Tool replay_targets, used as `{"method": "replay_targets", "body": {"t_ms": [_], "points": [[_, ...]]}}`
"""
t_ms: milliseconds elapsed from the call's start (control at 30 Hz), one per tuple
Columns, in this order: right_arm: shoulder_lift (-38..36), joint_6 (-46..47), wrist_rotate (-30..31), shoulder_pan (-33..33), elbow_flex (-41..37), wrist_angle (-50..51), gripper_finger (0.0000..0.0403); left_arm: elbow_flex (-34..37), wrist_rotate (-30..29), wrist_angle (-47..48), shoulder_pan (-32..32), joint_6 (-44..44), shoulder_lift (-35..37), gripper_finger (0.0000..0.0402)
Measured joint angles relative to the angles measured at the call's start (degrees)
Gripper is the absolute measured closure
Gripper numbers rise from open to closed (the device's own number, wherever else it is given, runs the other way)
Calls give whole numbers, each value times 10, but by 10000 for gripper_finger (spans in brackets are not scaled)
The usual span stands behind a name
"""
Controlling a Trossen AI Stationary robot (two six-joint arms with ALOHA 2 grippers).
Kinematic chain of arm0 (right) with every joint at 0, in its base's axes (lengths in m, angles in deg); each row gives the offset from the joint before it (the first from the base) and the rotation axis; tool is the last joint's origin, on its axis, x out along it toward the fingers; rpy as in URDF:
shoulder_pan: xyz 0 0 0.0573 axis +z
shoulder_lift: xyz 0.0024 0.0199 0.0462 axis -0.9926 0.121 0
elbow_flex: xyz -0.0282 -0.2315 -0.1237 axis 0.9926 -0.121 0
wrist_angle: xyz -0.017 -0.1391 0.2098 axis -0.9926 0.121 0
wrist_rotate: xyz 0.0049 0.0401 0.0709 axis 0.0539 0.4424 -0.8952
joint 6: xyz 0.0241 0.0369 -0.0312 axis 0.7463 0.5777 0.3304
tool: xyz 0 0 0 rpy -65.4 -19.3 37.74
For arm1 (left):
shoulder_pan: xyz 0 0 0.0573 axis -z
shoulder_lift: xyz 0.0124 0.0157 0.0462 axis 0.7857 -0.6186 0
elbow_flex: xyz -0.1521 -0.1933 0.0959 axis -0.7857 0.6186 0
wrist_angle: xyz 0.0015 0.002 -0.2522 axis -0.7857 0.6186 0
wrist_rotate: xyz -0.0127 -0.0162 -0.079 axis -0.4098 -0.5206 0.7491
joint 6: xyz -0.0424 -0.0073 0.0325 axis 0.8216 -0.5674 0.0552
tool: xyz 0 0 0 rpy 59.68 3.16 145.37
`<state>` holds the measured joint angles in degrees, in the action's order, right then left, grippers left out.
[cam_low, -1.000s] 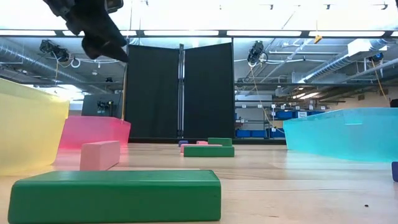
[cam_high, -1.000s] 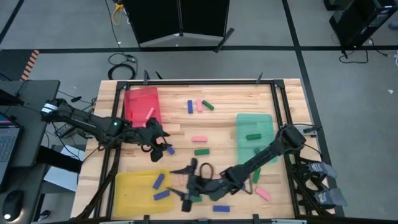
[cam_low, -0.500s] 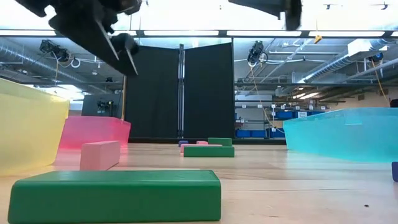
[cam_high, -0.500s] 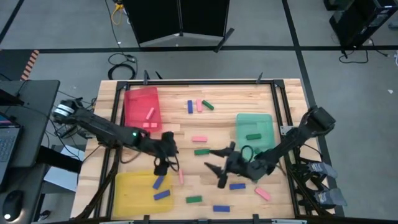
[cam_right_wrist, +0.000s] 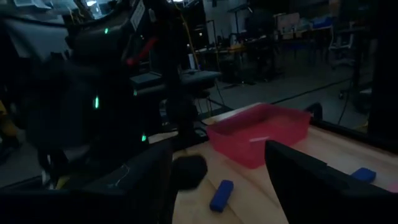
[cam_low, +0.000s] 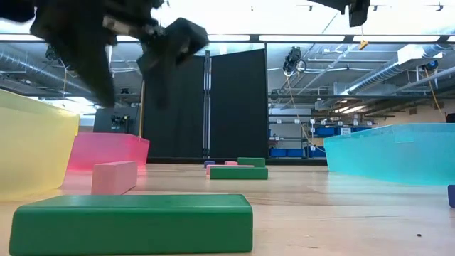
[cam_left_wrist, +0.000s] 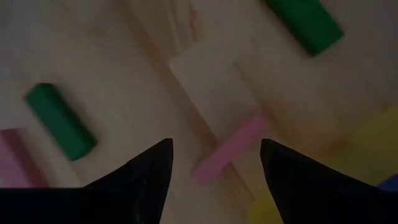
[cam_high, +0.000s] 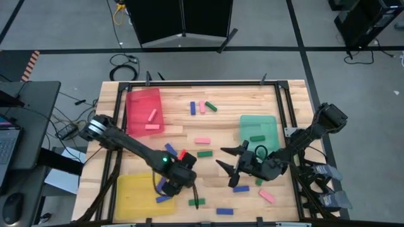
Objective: Sort blocks
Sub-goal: Put the pink block into the red bin
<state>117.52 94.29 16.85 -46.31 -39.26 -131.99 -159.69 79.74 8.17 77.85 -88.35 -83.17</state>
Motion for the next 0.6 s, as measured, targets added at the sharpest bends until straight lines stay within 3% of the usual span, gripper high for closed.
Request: {"method": "replay_targets", "body": {"t_ms": [200, 600], "points": [[-5, -22, 18, 10, 0, 0, 136, -18, 13, 14, 1, -24, -57, 151], [-5, -66, 31, 15, 0, -34, 140, -21, 28, 20, 0, -38, -101, 156]]}}
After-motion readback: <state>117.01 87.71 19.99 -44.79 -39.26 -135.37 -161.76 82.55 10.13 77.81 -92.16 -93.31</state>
